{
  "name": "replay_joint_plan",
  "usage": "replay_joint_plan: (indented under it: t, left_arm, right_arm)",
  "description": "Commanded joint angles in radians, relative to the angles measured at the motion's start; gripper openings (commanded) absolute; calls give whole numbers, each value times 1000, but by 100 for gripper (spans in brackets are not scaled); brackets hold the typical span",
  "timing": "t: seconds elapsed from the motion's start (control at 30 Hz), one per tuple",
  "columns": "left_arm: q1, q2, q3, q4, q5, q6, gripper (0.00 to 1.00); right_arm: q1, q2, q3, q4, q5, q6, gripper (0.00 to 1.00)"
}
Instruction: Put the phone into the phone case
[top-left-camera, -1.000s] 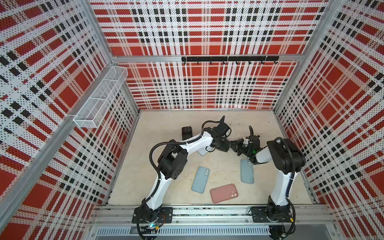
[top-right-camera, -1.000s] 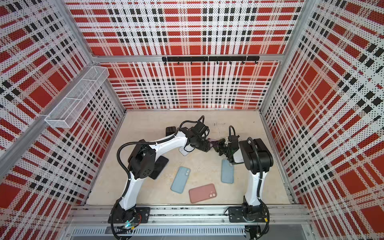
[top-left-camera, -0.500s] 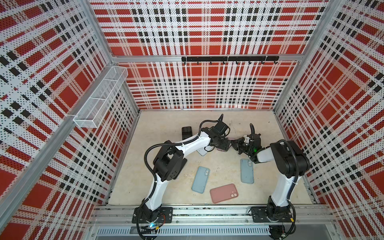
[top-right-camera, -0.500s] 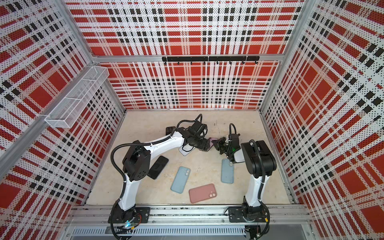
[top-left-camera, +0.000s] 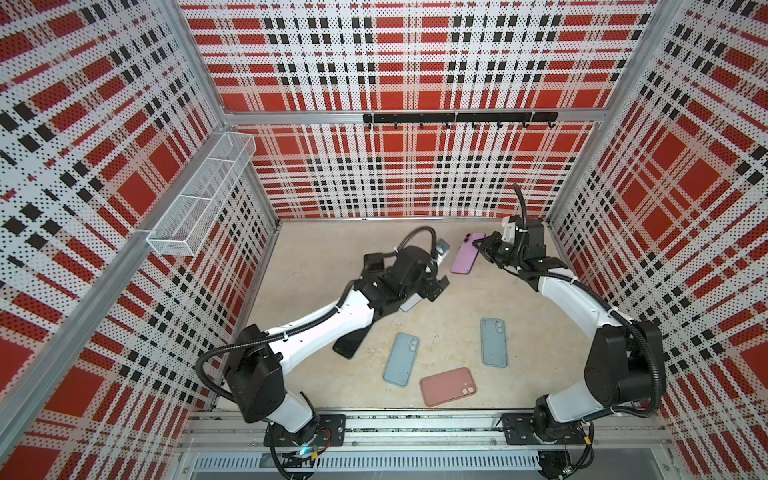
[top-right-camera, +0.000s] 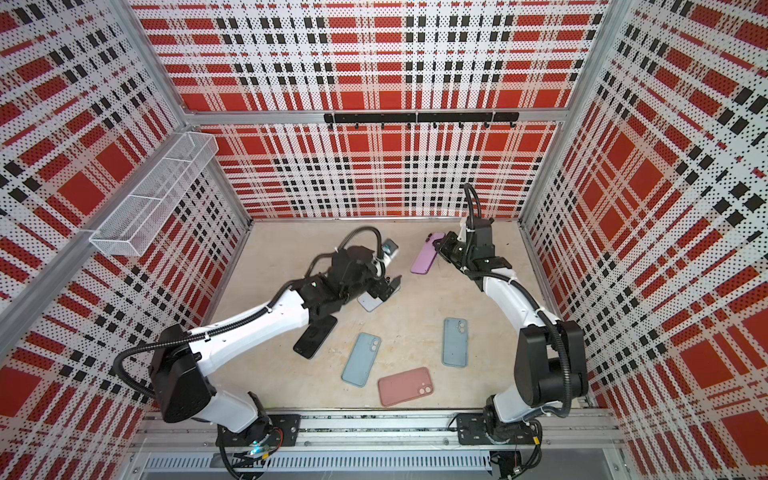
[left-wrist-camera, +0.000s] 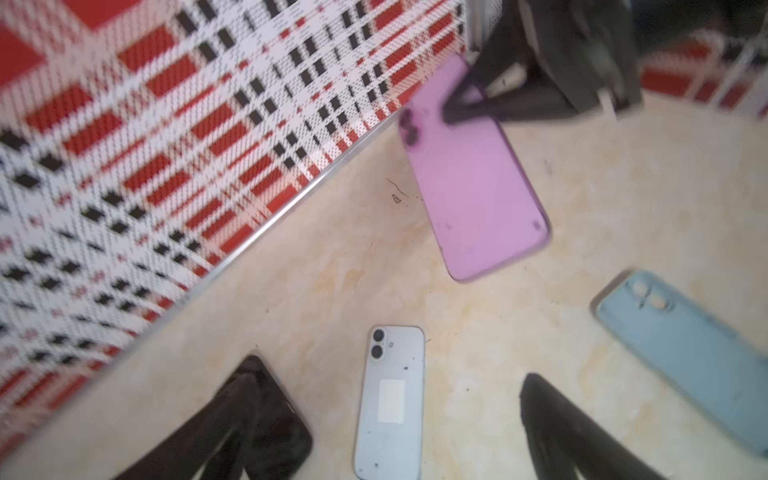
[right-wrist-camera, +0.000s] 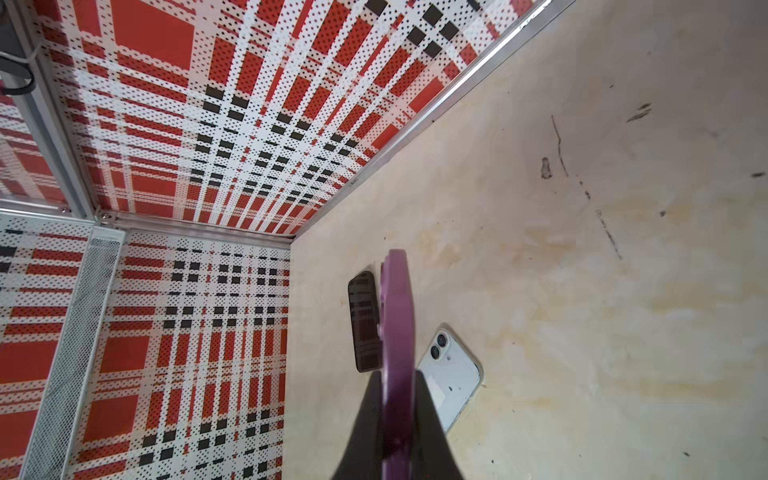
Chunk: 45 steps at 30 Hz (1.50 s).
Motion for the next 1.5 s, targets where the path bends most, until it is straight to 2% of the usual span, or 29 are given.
replay_joint_plan:
  t: [0.0,0.07,0.13,0.2,0.43,0.8,1.03,1.17,1.47]
  left_arm:
    - [-109,53,-193,496,-249,550,99]
    - [-146,103,-209,643,-305,654,99]
    - [-165,143,-196,731,-340,677,100]
    - [-183,157,-198,782,-327,673,99]
    - [-196,178,-162,775,-303,494,99]
    - [-187,188,-107,627,-203,307,98]
    - [-175,245,-30,588,-206,273,78]
    - [-165,284,-2,575,-208,273,72]
    - [-156,284,11,551,-197,242,28]
  right_arm:
    - [0,-5,68,-255,21,-65,0]
    - [0,-13,99,-306,18,-71,0]
    - [-1,-30,113,-338,21,-70,0]
    - [0,-47,116,-357,18,-71,0]
    - [0,-102,66,-324,-21,-15,0]
    - [0,-135,46,-282,-59,54,0]
    - [0,-168,8,-255,-73,82,0]
    - [0,-185,4,-255,-73,87,0]
    - [0,-192,-1,-250,-80,95,0]
